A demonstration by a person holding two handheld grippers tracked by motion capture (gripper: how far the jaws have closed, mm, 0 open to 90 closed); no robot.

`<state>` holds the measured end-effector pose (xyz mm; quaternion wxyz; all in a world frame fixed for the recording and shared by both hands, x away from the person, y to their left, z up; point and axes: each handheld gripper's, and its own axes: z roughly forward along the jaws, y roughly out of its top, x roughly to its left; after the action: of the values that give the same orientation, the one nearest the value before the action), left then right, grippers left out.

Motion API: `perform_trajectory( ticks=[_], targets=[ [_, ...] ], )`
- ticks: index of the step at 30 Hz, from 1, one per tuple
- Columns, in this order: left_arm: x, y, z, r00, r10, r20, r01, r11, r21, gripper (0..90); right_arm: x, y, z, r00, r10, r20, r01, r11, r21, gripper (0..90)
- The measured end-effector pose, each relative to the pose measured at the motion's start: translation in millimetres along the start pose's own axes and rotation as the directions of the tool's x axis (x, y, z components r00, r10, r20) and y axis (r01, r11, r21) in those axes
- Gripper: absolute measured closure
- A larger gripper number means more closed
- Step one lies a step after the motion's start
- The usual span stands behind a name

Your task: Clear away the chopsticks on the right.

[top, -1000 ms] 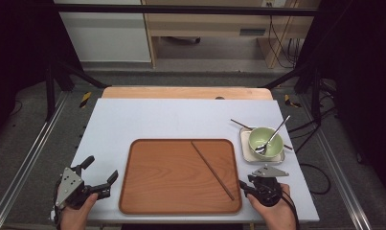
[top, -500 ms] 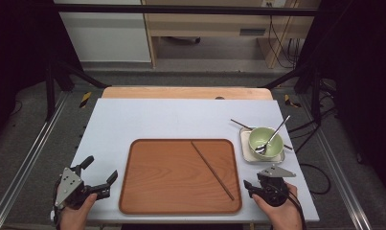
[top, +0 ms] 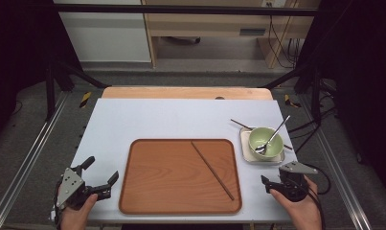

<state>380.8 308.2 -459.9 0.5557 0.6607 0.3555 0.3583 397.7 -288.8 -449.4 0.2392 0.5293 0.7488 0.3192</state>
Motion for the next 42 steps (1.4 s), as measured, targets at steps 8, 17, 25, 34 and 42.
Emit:
perform_trajectory(
  ticks=[8, 17, 25, 34, 42],
  targets=[
    [-1.2, -0.6, 1.1, 1.0, 0.0, 0.004, 0.0, 1.0, 0.003, 2.5, -19.3, 3.4, -2.2, 0.9986, -0.051, 0.015, 0.05, 0.998, 0.025, 20.3],
    [-1.2, -0.9, 1.1, 1.0, 0.001, 0.004, -0.001, 1.0, 0.004, 2.4, -44.2, 18.2, -1.1, 0.9924, -0.116, 0.042, 0.113, 0.991, 0.066, 21.0],
    [-1.6, -0.7, 1.0, 1.0, 0.003, 0.004, -0.003, 1.0, 0.004, 2.4, -67.3, 34.1, -6.7, 0.9843, -0.161, 0.073, 0.154, 0.983, 0.099, 33.9],
    [-1.9, -1.0, 1.4, 1.0, 0.01, 0.002, -0.01, 0.9999, 0.01, 2.5, -93.1, 43.4, 3.3, 0.9777, -0.195, 0.078, 0.184, 0.975, 0.128, 49.0],
    [-3.2, -1.7, 2.6, 0.9999, 0.011, 0.006, -0.011, 0.9998, 0.015, 2.6, -118.7, 50.3, 28.0, 0.9779, -0.198, 0.068, 0.186, 0.972, 0.144, 60.4]
  ],
)
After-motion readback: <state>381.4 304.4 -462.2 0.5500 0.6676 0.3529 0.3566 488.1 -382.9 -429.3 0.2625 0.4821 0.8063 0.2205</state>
